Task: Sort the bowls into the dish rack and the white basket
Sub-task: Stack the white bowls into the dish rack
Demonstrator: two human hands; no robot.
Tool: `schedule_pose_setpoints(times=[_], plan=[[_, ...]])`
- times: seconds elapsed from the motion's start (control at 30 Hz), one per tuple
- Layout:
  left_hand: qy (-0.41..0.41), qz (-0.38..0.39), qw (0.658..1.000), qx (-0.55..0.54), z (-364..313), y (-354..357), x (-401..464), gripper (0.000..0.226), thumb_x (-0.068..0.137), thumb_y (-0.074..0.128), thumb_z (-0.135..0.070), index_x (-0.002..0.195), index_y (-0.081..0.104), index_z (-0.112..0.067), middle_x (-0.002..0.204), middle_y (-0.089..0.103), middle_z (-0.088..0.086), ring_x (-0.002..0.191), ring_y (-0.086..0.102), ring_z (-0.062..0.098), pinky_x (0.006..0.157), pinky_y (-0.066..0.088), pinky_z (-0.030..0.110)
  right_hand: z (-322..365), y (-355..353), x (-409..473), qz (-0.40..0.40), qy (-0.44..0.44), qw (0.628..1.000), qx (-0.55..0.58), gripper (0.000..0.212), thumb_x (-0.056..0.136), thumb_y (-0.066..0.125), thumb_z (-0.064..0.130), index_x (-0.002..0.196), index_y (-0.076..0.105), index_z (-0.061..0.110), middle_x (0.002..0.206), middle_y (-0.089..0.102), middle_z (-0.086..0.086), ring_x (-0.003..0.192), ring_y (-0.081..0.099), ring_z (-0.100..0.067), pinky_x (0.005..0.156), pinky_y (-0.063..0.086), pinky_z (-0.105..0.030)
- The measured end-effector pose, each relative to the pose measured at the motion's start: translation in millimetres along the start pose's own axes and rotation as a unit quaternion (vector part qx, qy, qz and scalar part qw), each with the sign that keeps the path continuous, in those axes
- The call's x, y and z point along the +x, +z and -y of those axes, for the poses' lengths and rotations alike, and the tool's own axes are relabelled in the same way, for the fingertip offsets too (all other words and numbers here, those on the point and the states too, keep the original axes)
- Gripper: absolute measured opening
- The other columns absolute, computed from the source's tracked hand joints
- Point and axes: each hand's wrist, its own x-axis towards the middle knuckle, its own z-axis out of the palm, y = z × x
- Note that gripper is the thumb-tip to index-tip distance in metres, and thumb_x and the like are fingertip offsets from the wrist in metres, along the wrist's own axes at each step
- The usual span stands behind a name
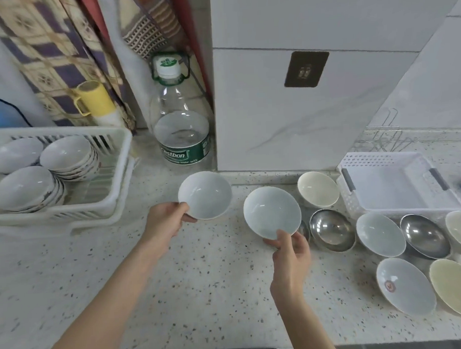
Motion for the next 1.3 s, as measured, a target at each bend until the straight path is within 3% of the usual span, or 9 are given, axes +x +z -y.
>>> schedule_pose_setpoints(times=[0.13, 0.33, 0.47, 0.63, 0.87, 1.0, 1.1, 1.17, 1.3], plan=[[0.026, -0.003, 0.999, -0.02, -2, -69, -2, 0.022, 0.083, 0.055, -0.009, 0.068, 0.072, -0.01, 0.063, 0.074, 0.008, 0.038, 0.032, 0.008, 0.042, 0.025, 0.02, -14, 51, -33, -0.002, -0.014, 1.0, 0.006, 0.036, 0.079, 0.064, 0.029, 0.113, 0.06, 0.018, 0.092, 0.074, -0.014, 0.064, 0.059, -0.008, 0.064, 0.041, -0.027], [0.031, -0.021, 0.998, -0.053, 8, -183, 5, 0.046, 0.082, 0.054, -0.007, 0.041, 0.064, -0.024, 0.044, 0.061, -0.002, 0.033, 0.026, 0.005, 0.033, 0.022, 0.014, -31, 138, -87, 0.036, -0.032, 0.999, 0.021, 0.019, 0.082, 0.065, 0.026, 0.101, 0.063, 0.02, 0.071, 0.074, -0.01, 0.044, 0.034, -0.006, 0.047, 0.035, -0.019], [0.042, -0.054, 0.994, -0.084, 23, -253, 11, 0.048, 0.083, 0.053, -0.007, 0.039, 0.058, -0.024, 0.038, 0.05, -0.006, 0.035, 0.023, 0.005, 0.034, 0.021, 0.014, -39, 194, -112, 0.084, -0.057, 0.995, 0.009, 0.014, 0.086, 0.063, 0.023, 0.097, 0.066, 0.014, 0.066, 0.072, -0.013, 0.039, 0.029, -0.006, 0.039, 0.032, -0.015], [0.042, -0.101, 0.989, -0.096, 41, -326, 27, 0.026, 0.086, 0.055, -0.009, 0.063, 0.063, -0.004, 0.043, 0.058, -0.001, 0.045, 0.026, 0.013, 0.043, 0.022, 0.022, -33, 256, -132, 0.159, -0.124, 0.974, -0.103, 0.026, 0.077, 0.058, 0.029, 0.095, 0.069, 0.015, 0.065, 0.073, -0.007, 0.042, 0.048, 0.0, 0.052, 0.036, -0.026], [0.063, -0.134, 0.976, -0.161, 45, -360, 59, 0.021, 0.088, 0.055, -0.011, 0.079, 0.069, 0.001, 0.07, 0.075, 0.012, 0.042, 0.026, 0.009, 0.046, 0.026, 0.022, -28, 314, -119, 0.188, -0.191, 0.895, -0.356, 0.043, 0.078, 0.054, 0.036, 0.116, 0.063, 0.019, 0.061, 0.072, 0.007, 0.063, 0.062, -0.007, 0.055, 0.041, -0.024], [0.077, -0.164, 0.965, -0.189, 39, -362, 86, 0.023, 0.088, 0.056, -0.012, 0.075, 0.071, -0.002, 0.052, 0.067, 0.0, 0.044, 0.028, 0.009, 0.042, 0.028, 0.019, -29, 331, -109, 0.173, -0.189, 0.846, -0.468, 0.036, 0.085, 0.054, 0.032, 0.118, 0.058, 0.02, 0.072, 0.073, 0.002, 0.067, 0.063, -0.012, 0.052, 0.04, -0.023], [0.073, -0.189, 0.96, -0.192, 36, -361, 107, 0.025, 0.086, 0.057, -0.015, 0.074, 0.076, -0.003, 0.044, 0.052, -0.004, 0.046, 0.03, 0.01, 0.046, 0.03, 0.023, -28, 347, -106, 0.171, -0.209, 0.815, -0.513, 0.031, 0.084, 0.052, 0.027, 0.107, 0.064, 0.011, 0.08, 0.074, -0.009, 0.064, 0.059, -0.017, 0.056, 0.04, -0.025], [0.073, -0.203, 0.956, -0.197, 36, -361, 120, 0.025, 0.085, 0.057, -0.017, 0.073, 0.077, -0.007, 0.049, 0.05, 0.0, 0.05, 0.03, 0.014, 0.05, 0.03, 0.026, -27, 359, -105, 0.168, -0.231, 0.782, -0.555, 0.019, 0.082, 0.051, 0.025, 0.087, 0.063, 0.011, 0.07, 0.069, -0.006, 0.057, 0.05, -0.019, 0.053, 0.036, -0.025], [0.086, -0.231, 0.949, -0.196, 37, -359, 139, 0.024, 0.084, 0.057, -0.018, 0.074, 0.076, -0.009, 0.045, 0.055, -0.008, 0.052, 0.04, 0.015, 0.051, 0.035, 0.027, -32, 375, -102, 0.162, -0.254, 0.711, -0.635, 0.023, 0.083, 0.048, 0.023, 0.064, 0.039, 0.014, 0.058, 0.04, 0.002, 0.048, 0.035, -0.016, 0.045, 0.024, -0.023]])
